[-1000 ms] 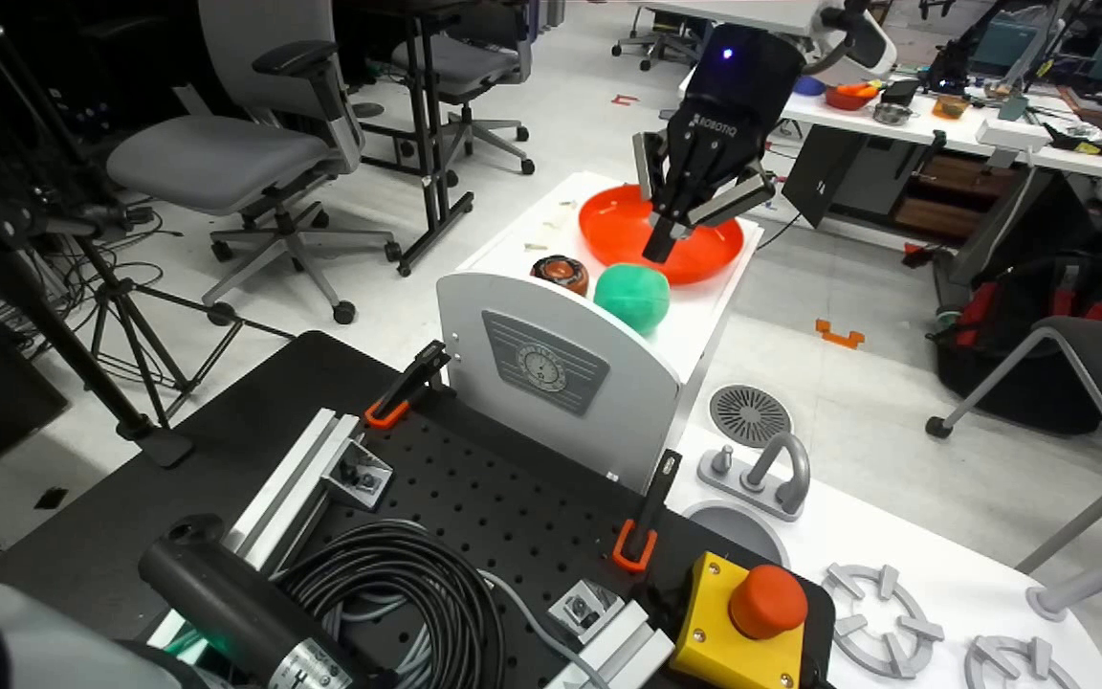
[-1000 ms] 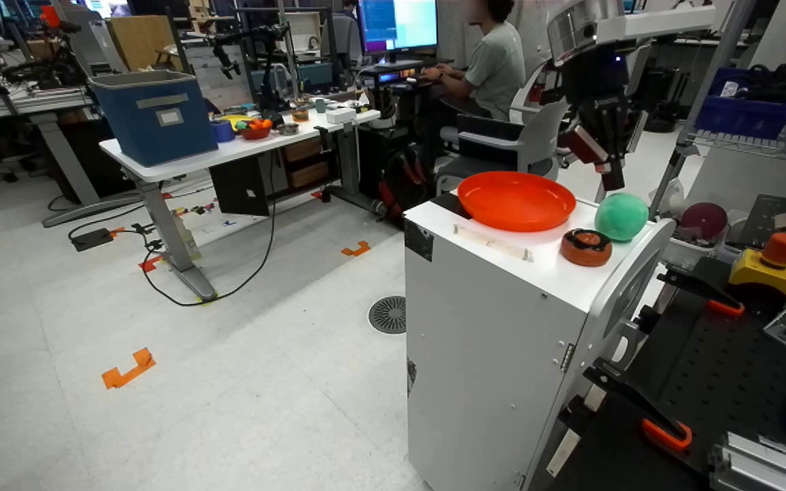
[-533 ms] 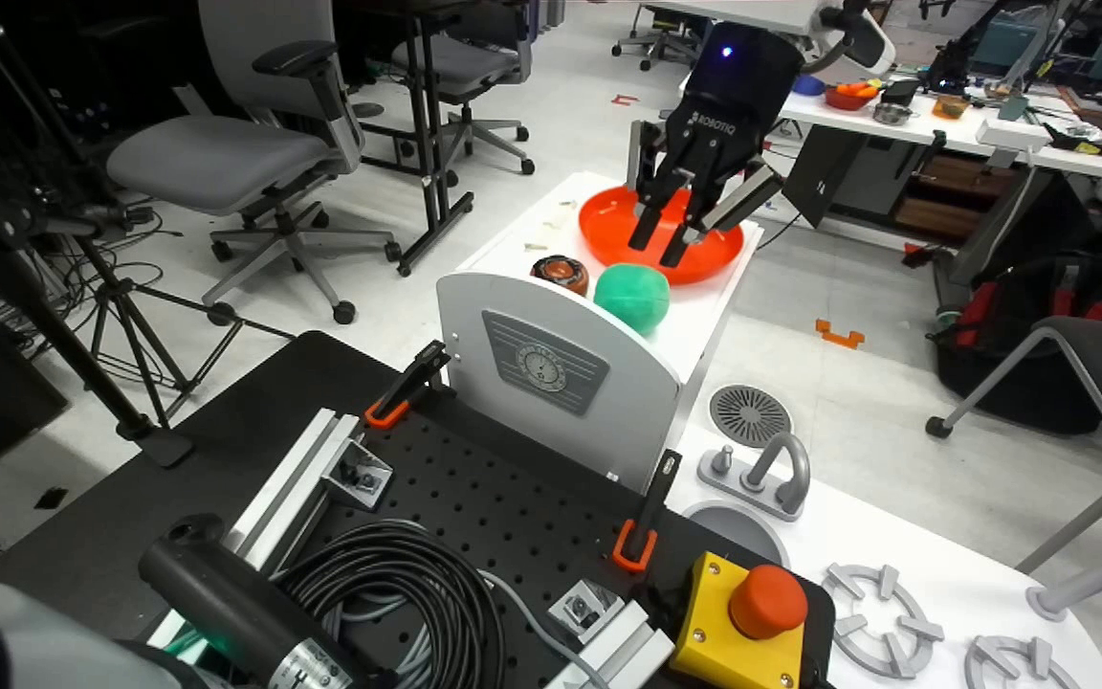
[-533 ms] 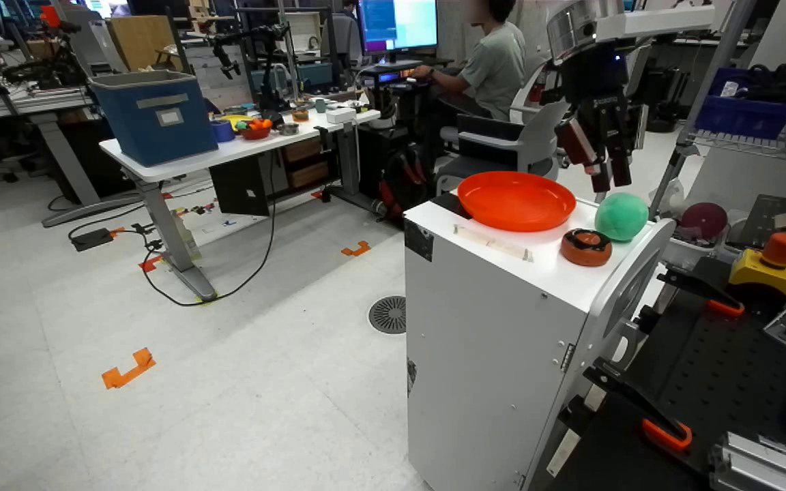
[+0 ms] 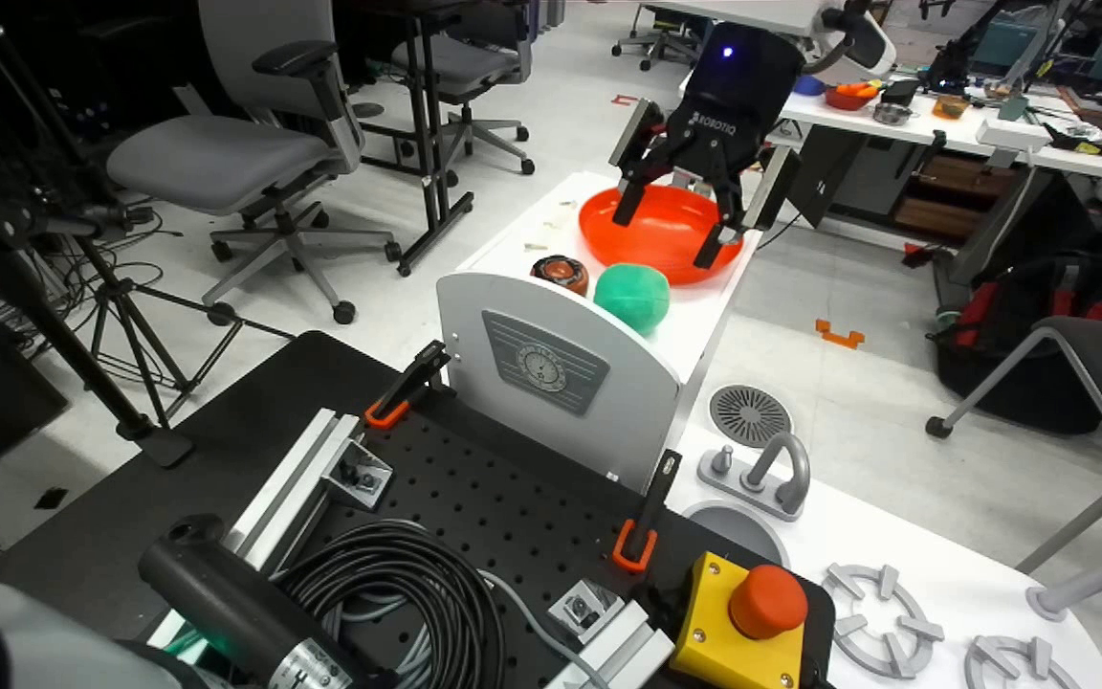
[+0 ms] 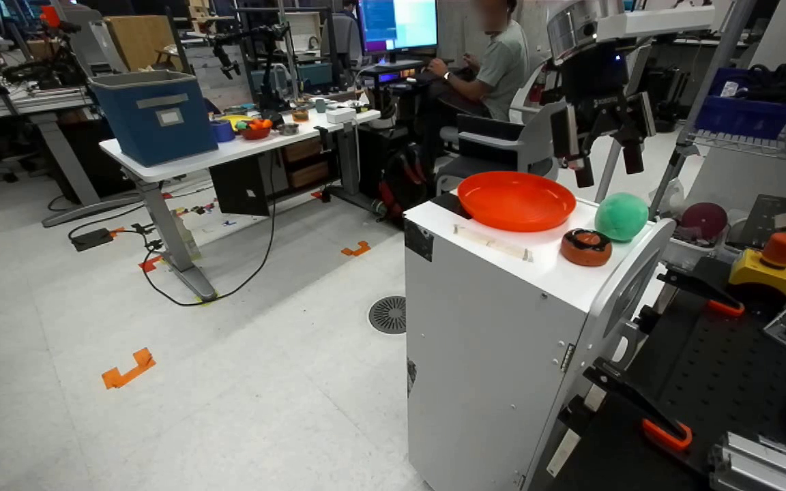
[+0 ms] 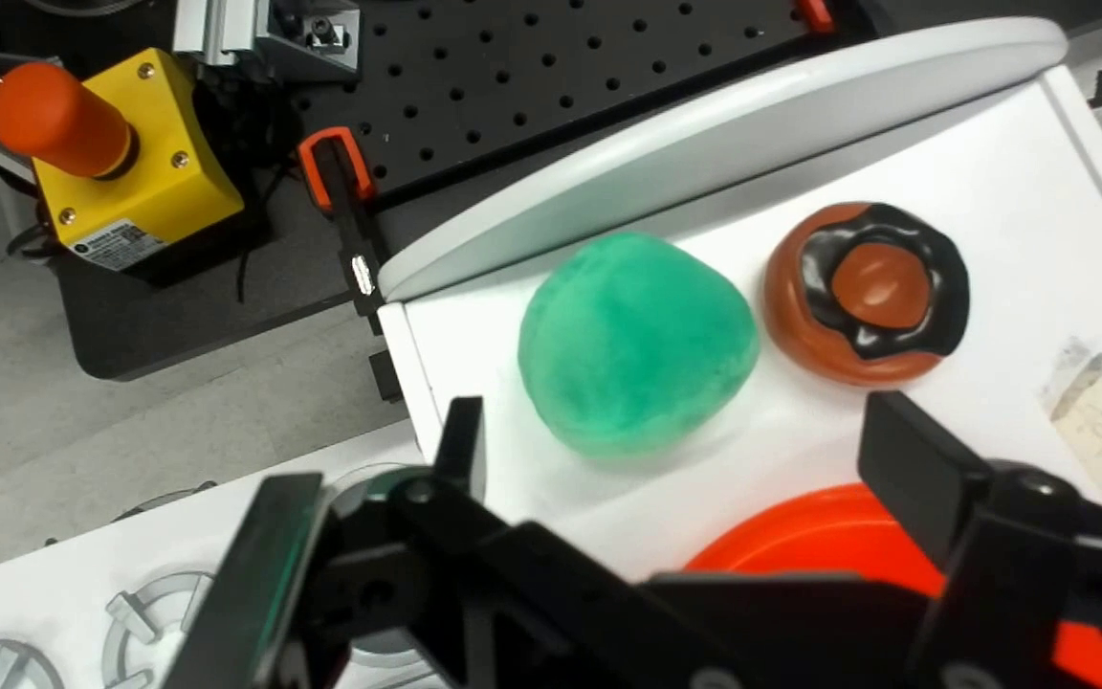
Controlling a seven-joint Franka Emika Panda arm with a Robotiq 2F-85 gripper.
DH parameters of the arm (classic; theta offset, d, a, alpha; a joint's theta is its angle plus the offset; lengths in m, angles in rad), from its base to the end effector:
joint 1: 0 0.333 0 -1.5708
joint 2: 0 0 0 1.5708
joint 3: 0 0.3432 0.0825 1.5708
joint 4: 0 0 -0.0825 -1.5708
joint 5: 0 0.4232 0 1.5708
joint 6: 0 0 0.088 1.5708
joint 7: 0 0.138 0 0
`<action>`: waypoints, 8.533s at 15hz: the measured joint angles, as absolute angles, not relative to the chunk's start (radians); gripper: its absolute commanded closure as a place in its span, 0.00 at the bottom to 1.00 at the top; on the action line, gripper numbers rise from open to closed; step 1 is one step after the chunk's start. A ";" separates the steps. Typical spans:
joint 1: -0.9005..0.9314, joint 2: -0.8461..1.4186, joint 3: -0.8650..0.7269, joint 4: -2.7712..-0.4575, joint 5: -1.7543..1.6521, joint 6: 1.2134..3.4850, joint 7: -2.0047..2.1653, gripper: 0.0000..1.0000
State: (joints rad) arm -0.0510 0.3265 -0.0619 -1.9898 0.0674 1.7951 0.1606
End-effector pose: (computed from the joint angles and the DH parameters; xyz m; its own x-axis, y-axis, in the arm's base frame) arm 0.5602 -0.0557 0.2420 0.8235 -0.2760 -0.4957 -0.2901 -0.9557 0.0502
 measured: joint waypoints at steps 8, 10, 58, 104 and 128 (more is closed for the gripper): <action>-0.051 0.360 -0.062 -1.991 0.068 1.795 0.155 0.00; -0.052 0.374 -0.062 -1.991 0.069 1.795 0.152 0.00; -0.053 0.380 -0.059 -1.973 0.129 1.795 0.141 0.00; -0.054 0.471 -0.051 -1.967 0.155 1.795 0.135 0.92; -0.055 0.472 -0.051 -1.967 0.170 1.795 0.132 0.95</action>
